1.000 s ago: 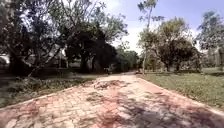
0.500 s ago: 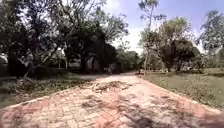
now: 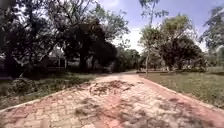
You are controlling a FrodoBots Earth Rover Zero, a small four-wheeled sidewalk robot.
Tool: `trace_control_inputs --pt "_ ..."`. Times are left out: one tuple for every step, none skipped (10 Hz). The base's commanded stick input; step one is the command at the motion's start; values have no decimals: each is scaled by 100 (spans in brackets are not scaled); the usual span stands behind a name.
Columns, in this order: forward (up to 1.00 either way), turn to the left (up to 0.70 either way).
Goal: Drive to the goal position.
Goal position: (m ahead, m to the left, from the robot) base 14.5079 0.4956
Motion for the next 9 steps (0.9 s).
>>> trace_control_inputs --pt "70 0" --pt "70 0" --pt "70 0" --pt "70 0" --pt "70 0" --pt "70 0" --pt "70 0" --pt "70 0" --pt "70 0"
